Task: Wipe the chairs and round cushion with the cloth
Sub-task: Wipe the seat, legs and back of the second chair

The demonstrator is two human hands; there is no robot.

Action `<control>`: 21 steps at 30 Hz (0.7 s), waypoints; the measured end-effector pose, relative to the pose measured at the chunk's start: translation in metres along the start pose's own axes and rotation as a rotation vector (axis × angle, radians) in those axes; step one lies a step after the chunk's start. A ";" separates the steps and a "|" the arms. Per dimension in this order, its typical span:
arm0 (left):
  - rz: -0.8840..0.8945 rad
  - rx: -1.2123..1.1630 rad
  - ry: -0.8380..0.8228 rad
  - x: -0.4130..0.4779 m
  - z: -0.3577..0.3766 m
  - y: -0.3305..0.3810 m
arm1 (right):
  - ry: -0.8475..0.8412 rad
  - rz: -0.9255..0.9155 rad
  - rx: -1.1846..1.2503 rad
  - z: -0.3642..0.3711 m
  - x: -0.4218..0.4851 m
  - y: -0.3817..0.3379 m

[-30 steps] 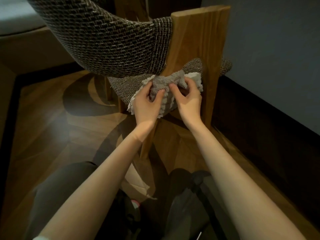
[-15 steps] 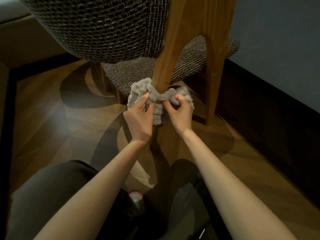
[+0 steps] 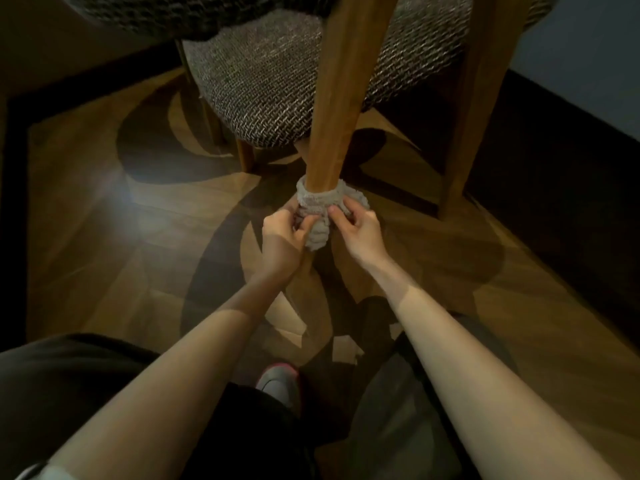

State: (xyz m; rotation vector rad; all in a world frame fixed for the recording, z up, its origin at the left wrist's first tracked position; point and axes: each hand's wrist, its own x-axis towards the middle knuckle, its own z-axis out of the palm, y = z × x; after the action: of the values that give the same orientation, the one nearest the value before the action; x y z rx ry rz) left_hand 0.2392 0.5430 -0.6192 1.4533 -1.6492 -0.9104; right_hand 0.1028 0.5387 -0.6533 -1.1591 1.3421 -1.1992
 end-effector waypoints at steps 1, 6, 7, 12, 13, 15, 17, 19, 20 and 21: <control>-0.021 0.008 -0.009 0.000 0.002 -0.008 | -0.021 0.028 0.003 0.002 0.000 0.007; -0.091 -0.034 -0.027 -0.003 0.014 -0.056 | -0.151 0.144 -0.016 0.013 0.004 0.042; -0.103 -0.048 -0.038 -0.003 0.015 -0.066 | -0.171 0.171 -0.022 0.016 0.006 0.049; -0.135 0.006 -0.093 -0.003 0.024 -0.109 | -0.211 0.306 -0.110 0.036 0.014 0.089; -0.146 0.021 -0.098 -0.004 0.026 -0.118 | -0.216 0.340 -0.118 0.039 0.015 0.097; -0.163 0.050 -0.114 -0.004 0.029 -0.134 | -0.212 0.396 -0.120 0.046 0.018 0.112; -0.187 0.054 -0.131 -0.004 0.032 -0.147 | -0.202 0.457 -0.073 0.052 0.020 0.123; -0.198 0.060 -0.139 -0.004 0.035 -0.155 | -0.196 0.523 -0.021 0.056 0.020 0.133; -0.200 0.063 -0.137 -0.004 0.038 -0.159 | -0.196 0.552 0.006 0.058 0.019 0.137; -0.194 0.064 -0.130 -0.005 0.040 -0.161 | -0.196 0.572 0.039 0.060 0.018 0.141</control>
State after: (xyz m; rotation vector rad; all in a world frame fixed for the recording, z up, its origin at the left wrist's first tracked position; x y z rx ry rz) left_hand 0.2794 0.5321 -0.7796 1.6496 -1.6650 -1.0881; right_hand 0.1534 0.5253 -0.7978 -0.7619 1.3650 -0.6759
